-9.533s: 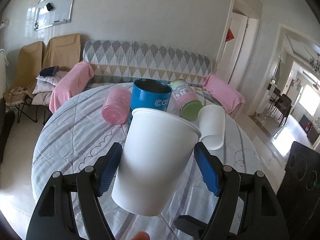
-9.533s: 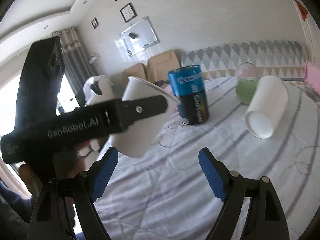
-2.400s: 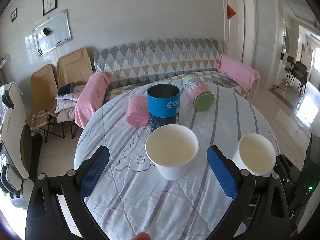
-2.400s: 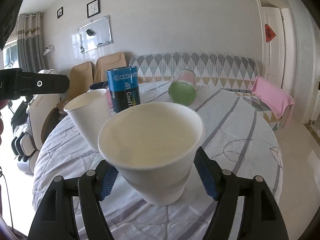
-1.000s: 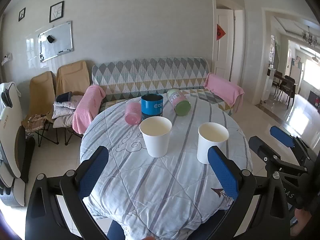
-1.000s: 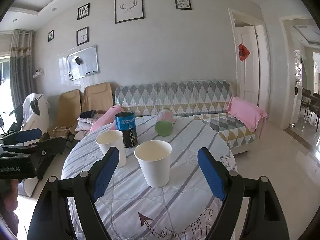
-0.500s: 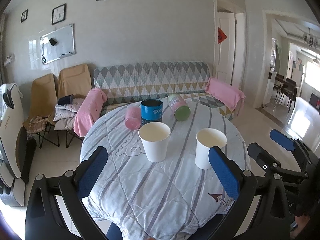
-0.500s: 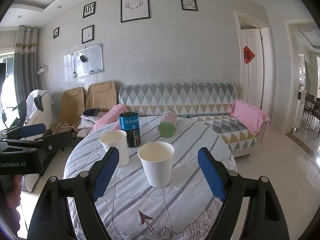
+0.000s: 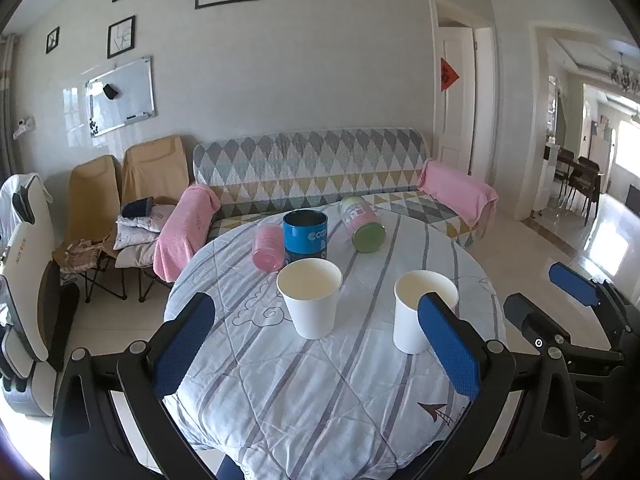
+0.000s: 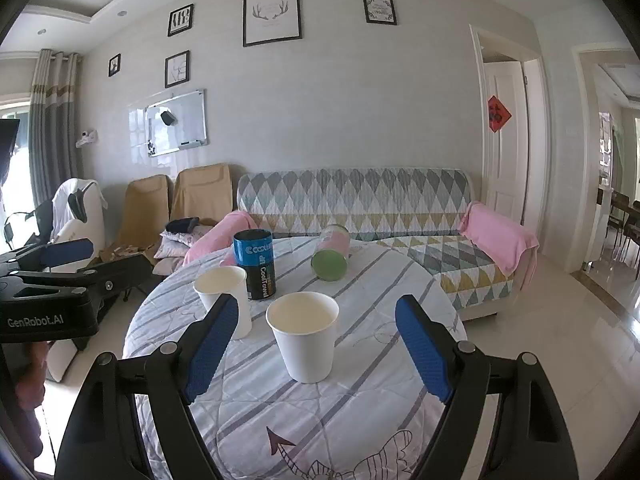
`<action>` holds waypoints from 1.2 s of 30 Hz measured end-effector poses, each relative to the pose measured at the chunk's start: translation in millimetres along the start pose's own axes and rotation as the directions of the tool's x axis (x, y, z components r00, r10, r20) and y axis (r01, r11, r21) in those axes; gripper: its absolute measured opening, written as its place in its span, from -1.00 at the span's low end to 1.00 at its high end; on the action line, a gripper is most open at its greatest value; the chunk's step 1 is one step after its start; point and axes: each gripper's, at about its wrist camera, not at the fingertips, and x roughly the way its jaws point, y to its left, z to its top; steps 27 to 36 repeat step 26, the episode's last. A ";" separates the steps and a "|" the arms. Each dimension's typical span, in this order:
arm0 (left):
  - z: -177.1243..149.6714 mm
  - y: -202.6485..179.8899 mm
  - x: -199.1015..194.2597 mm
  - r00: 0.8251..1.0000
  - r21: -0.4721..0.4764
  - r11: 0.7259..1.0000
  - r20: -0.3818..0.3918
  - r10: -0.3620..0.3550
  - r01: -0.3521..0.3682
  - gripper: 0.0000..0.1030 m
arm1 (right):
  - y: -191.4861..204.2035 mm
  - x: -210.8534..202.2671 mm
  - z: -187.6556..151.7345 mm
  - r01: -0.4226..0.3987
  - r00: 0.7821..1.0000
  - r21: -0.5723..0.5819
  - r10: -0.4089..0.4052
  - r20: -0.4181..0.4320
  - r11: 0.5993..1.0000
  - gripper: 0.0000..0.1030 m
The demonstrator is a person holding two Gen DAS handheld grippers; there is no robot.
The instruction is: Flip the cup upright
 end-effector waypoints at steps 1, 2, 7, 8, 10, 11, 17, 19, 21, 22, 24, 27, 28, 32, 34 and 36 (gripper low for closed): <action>0.7 -0.3 1.2 1.000 0.003 1.000 -0.001 0.001 -0.001 0.99 | -0.5 0.8 0.2 0.000 1.000 0.001 0.000 -0.001 1.000 0.60; 0.7 -1.0 2.0 1.000 0.007 1.000 -0.001 0.004 -0.004 0.99 | -1.1 1.9 0.0 0.001 1.000 0.001 -0.001 -0.004 1.000 0.60; 0.3 -3.2 3.4 1.000 0.009 1.000 -0.002 0.006 -0.006 0.99 | -1.6 3.8 -1.0 -0.001 1.000 0.003 0.001 -0.012 1.000 0.60; 0.1 -3.3 3.4 1.000 0.010 1.000 -0.003 0.005 -0.005 0.99 | -1.7 3.8 -0.9 -0.003 1.000 0.003 0.003 -0.013 1.000 0.60; 0.1 -3.6 3.2 1.000 0.010 1.000 -0.004 0.005 -0.005 0.99 | -2.0 3.2 -0.5 -0.005 1.000 0.002 0.005 -0.013 1.000 0.60; 0.2 -4.0 3.7 1.000 0.010 1.000 -0.005 0.005 -0.005 0.99 | -1.7 3.8 -0.7 -0.006 1.000 -0.001 0.006 -0.016 1.000 0.60; 0.7 -4.5 4.2 1.000 0.010 1.000 -0.004 0.005 -0.005 0.99 | -1.6 7.0 -1.8 -0.007 1.000 -0.003 0.007 -0.027 1.000 0.60; 0.4 -4.6 4.3 1.000 0.009 1.000 -0.007 0.005 -0.005 0.99 | -1.3 8.6 -2.0 -0.007 0.999 -0.004 0.007 -0.031 1.000 0.60; 0.4 -4.4 6.5 1.000 0.006 1.000 -0.011 0.005 -0.005 0.99 | -1.3 9.9 -2.4 -0.008 0.999 -0.005 0.008 -0.036 1.000 0.60; 1.6 -4.8 8.4 1.000 0.006 1.000 -0.013 0.007 -0.007 0.99 | -1.1 10.6 -2.2 -0.008 0.999 -0.006 0.007 -0.037 1.000 0.60; 1.7 -4.1 10.6 1.000 0.008 1.000 -0.016 0.010 -0.010 0.99 | -1.1 11.0 -2.6 -0.008 0.999 -0.004 0.008 -0.041 1.000 0.60; 1.5 -3.3 11.6 1.000 0.003 1.000 -0.019 0.006 -0.006 0.99 | -1.2 12.8 -3.2 -0.008 0.999 -0.002 0.008 -0.048 1.000 0.60; 1.5 -3.3 11.6 1.000 0.003 1.000 -0.019 0.006 -0.006 0.99 | -1.2 12.8 -3.2 -0.008 0.999 -0.002 0.008 -0.048 1.000 0.60; 1.5 -3.3 11.6 1.000 0.003 1.000 -0.019 0.006 -0.006 0.99 | -1.2 12.8 -3.2 -0.008 0.999 -0.002 0.008 -0.048 1.000 0.60; 1.5 -3.3 11.6 1.000 0.003 1.000 -0.019 0.006 -0.006 0.99 | -1.2 12.8 -3.2 -0.008 0.999 -0.002 0.008 -0.048 1.000 0.60; 1.5 -3.3 11.6 1.000 0.003 1.000 -0.019 0.006 -0.006 0.99 | -1.2 12.8 -3.2 -0.008 0.999 -0.002 0.008 -0.048 1.000 0.60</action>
